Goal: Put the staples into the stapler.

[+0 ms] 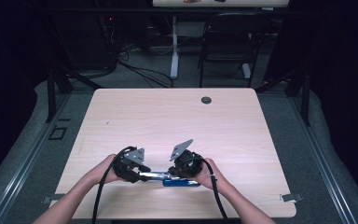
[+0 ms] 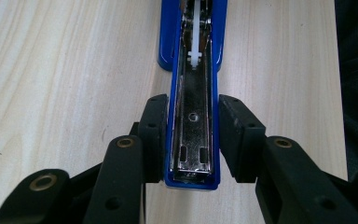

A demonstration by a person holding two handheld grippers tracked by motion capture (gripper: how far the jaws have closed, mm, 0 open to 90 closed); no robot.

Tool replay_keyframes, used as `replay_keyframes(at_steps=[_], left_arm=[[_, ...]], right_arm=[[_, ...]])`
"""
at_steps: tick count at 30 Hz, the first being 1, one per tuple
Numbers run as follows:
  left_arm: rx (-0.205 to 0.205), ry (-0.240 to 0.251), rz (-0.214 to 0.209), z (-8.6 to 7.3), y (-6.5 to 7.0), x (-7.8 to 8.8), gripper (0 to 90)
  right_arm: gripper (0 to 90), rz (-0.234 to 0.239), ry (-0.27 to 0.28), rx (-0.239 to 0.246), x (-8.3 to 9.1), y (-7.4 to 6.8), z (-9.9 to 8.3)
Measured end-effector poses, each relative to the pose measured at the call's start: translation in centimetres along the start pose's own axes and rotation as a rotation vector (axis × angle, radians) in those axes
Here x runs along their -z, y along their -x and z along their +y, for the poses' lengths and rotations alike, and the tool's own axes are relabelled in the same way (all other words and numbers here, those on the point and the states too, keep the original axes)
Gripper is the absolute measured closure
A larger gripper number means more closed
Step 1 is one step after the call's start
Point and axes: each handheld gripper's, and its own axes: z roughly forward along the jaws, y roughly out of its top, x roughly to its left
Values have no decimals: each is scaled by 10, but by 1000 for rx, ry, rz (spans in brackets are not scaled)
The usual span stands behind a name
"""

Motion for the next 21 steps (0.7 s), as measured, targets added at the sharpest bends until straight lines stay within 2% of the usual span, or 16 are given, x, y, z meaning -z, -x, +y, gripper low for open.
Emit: replay_keyframes(at_steps=[3, 12, 13, 21], left_arm=[[1, 3, 11, 1, 1, 0, 643], [-1, -2, 3, 1, 0, 1, 645], [-4, -4, 14, 2, 1, 1, 644], [-7, 12, 17, 1, 2, 2, 645]], right_arm=[[859, 2, -5, 6, -4, -3, 2], [860, -7, 7, 8, -5, -4, 3], [860, -7, 5, 9, -5, -4, 2], [856, -8, -17, 8, -8, -4, 2]])
